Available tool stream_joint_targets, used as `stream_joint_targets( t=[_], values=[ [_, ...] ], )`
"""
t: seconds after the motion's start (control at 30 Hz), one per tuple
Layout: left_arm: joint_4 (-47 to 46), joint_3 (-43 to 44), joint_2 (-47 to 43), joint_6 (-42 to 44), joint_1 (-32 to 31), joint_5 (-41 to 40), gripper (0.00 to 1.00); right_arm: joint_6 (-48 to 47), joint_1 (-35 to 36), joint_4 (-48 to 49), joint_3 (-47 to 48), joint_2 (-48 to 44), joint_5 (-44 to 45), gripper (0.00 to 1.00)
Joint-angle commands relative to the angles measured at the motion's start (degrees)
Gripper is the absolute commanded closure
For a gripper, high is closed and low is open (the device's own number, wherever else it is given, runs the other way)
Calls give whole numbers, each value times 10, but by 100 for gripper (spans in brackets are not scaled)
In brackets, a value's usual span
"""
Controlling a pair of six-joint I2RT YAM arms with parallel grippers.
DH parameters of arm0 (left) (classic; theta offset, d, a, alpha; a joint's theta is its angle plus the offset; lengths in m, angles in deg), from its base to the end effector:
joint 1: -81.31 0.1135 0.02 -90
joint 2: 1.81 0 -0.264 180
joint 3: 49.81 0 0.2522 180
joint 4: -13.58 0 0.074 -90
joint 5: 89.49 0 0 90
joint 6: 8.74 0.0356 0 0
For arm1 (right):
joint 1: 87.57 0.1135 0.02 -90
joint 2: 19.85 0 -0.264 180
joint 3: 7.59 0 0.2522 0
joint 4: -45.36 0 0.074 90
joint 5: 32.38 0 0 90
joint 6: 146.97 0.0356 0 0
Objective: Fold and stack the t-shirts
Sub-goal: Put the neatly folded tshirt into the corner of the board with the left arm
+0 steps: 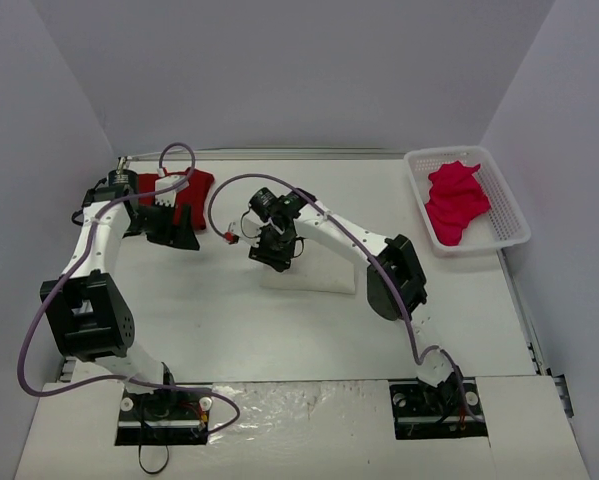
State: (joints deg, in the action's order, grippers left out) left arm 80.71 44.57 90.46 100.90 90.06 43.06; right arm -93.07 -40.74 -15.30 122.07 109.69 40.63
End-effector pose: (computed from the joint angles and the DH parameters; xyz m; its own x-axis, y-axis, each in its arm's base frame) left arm 0.3247 0.0256 0.2957 -0.7866 0.1295 -0.6038 0.4614 0.7730 -0.4354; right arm 0.3300 0.3670 0.2235 -0.0124 -0.8369 -0.5473 -0.9940 0.0698 -0.0842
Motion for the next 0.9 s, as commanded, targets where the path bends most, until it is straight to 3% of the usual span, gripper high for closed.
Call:
stream_joint_targets(
  t=[0.0,0.2,0.5,0.87],
  values=[
    [-24,-14,-42,-21,3,7,34,19,30,-28,-36,-59,39,68],
    [-41,-22,-55,-47,28,17,32,22,84,-1,-88,-38,69,66],
    [-63,-49,-92,-62,75,32,31,34,110,18,-11,41,130,60],
    [-73,-56,-91,-59,76,39,30,38,129,63,-37,68,281,59]
  ],
)
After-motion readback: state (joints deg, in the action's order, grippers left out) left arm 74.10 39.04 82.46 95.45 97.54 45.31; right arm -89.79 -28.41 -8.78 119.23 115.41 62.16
